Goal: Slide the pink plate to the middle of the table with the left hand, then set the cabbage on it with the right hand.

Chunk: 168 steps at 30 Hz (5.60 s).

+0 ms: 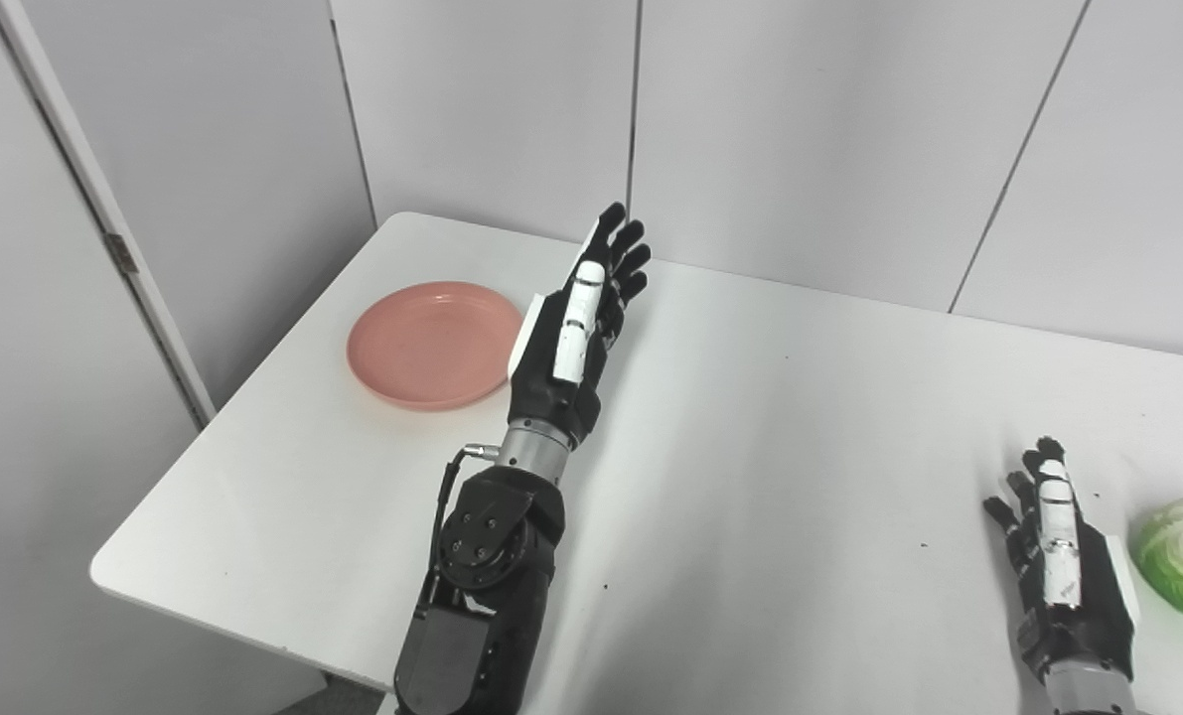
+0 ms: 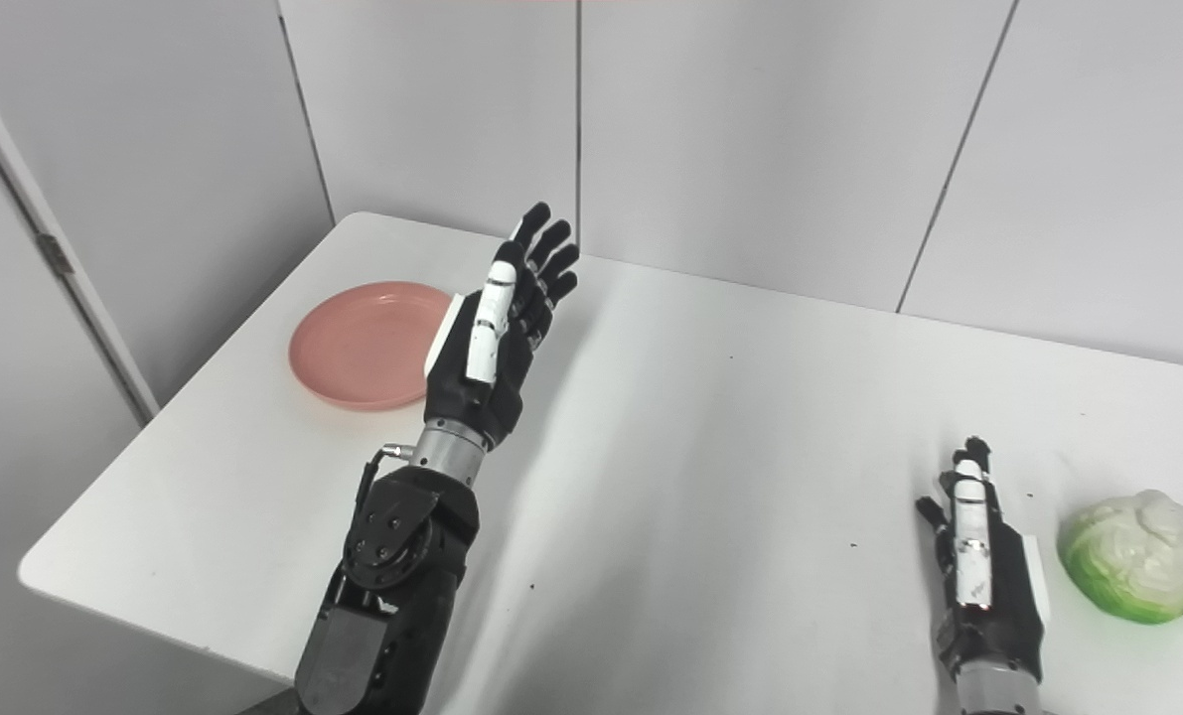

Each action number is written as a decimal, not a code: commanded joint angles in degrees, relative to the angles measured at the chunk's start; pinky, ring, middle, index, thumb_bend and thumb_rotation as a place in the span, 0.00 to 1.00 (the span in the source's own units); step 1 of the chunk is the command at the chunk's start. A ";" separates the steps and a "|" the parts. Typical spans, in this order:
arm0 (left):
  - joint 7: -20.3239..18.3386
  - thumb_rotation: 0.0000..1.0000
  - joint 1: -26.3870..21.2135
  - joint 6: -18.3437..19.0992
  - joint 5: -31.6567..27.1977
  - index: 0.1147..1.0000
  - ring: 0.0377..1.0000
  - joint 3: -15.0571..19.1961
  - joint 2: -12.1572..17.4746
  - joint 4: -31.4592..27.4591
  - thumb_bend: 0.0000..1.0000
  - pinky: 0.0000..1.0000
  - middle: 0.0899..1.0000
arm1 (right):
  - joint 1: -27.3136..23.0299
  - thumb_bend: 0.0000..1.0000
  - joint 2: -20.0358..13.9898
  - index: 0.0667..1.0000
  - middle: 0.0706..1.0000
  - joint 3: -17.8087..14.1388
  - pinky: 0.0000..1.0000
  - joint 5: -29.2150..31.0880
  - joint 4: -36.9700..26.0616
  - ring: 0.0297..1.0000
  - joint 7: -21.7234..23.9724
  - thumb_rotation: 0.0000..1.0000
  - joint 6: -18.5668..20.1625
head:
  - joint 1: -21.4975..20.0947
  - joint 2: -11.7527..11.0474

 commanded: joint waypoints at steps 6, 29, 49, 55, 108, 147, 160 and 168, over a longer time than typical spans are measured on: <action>3.53 1.00 -3.23 -0.86 0.46 0.93 0.96 3.49 1.95 -3.05 0.43 0.97 0.96 | -1.51 0.15 -1.29 1.00 1.00 -0.23 1.00 0.71 -1.78 1.00 1.46 1.00 -1.02 | 0.80 0.32; 8.27 1.00 -7.79 -5.78 -4.89 0.96 0.96 16.32 9.12 3.32 0.44 0.98 0.97 | -1.34 0.12 -1.53 1.00 1.00 -0.06 1.00 2.03 -3.46 1.00 1.59 1.00 1.48 | 3.74 0.77; 9.32 1.00 -10.56 -3.62 -9.36 0.95 0.97 21.77 17.65 11.11 0.44 0.97 0.98 | -1.65 0.12 -1.32 1.00 1.00 -0.17 1.00 2.57 -3.41 1.00 1.10 1.00 1.66 | 4.90 0.85; 8.82 1.00 -10.89 -3.78 -10.84 0.96 0.98 22.60 19.46 13.89 0.43 0.98 0.98 | -1.70 0.12 -1.47 1.00 1.00 -0.01 1.00 2.38 -4.02 1.00 1.17 1.00 2.65 | 5.12 0.93; 5.17 1.00 -10.56 -5.79 -15.60 0.96 0.97 24.50 24.71 35.49 0.40 1.00 0.97 | -1.32 0.12 -1.23 1.00 1.00 -0.14 1.00 2.67 -6.94 1.00 1.32 1.00 5.50 | 5.79 2.81; -0.36 1.00 -12.90 -6.66 -14.10 0.92 0.95 15.74 19.92 44.79 0.40 0.95 0.94 | -1.32 0.11 -0.63 1.00 1.00 0.59 1.00 2.34 -7.20 1.00 1.54 1.00 5.35 | 4.09 2.32; -1.95 1.00 -13.01 -5.61 -12.15 0.90 0.92 11.73 17.31 43.17 0.42 0.92 0.92 | -1.32 0.13 -0.27 1.00 1.00 0.65 1.00 1.85 -6.39 1.00 1.23 1.00 4.61 | 2.70 2.78; -2.50 1.00 -13.13 -4.73 -11.41 0.89 0.91 10.04 15.33 42.63 0.43 0.90 0.90 | -1.16 0.14 0.03 1.00 1.00 0.99 1.00 1.07 -5.48 1.00 1.22 1.00 3.28 | 0.44 2.96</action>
